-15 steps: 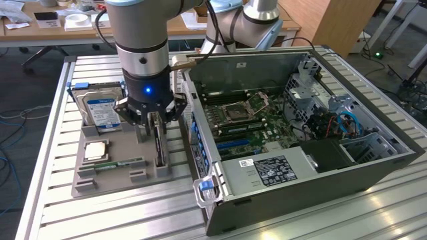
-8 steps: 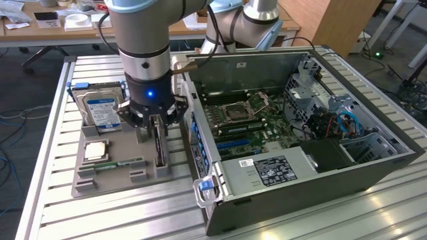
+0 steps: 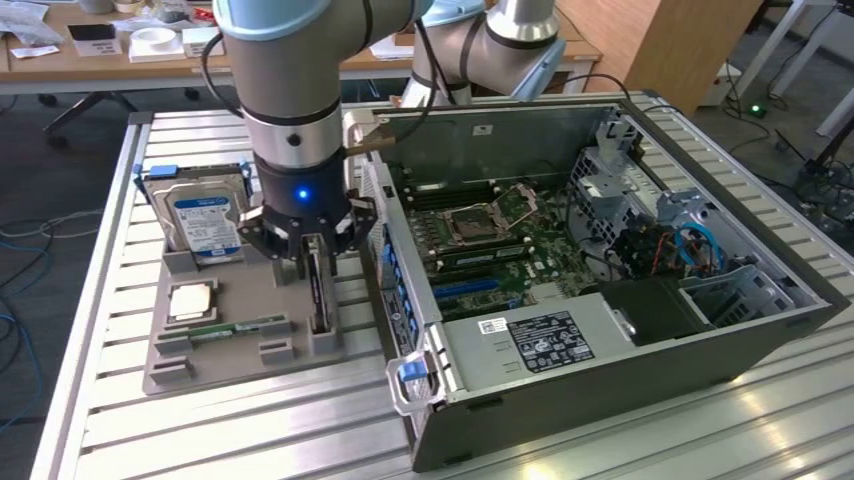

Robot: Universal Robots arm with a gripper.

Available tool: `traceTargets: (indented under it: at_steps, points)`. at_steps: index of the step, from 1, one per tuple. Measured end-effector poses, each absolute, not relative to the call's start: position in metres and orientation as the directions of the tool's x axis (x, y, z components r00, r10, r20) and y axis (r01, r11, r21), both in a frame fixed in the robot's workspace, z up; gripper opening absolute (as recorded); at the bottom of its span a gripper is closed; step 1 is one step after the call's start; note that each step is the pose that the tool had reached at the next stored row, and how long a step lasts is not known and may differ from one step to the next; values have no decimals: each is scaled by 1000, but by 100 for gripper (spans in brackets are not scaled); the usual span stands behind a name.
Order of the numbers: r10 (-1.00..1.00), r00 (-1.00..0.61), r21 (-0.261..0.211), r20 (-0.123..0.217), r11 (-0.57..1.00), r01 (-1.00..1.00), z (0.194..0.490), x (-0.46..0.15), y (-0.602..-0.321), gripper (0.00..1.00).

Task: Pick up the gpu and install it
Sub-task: 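Pick up the gpu and move the gpu toward the slot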

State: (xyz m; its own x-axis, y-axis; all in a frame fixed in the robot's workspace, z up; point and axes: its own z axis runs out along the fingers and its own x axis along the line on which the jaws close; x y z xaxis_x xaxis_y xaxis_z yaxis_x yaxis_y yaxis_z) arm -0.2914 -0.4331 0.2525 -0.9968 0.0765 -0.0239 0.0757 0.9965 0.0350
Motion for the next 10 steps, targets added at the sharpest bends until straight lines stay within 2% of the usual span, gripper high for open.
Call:
traceTargets:
  at_steps: [10]
  points:
    - [78, -997, 35, -24, 996, 77, 238, -292, -425, 42]
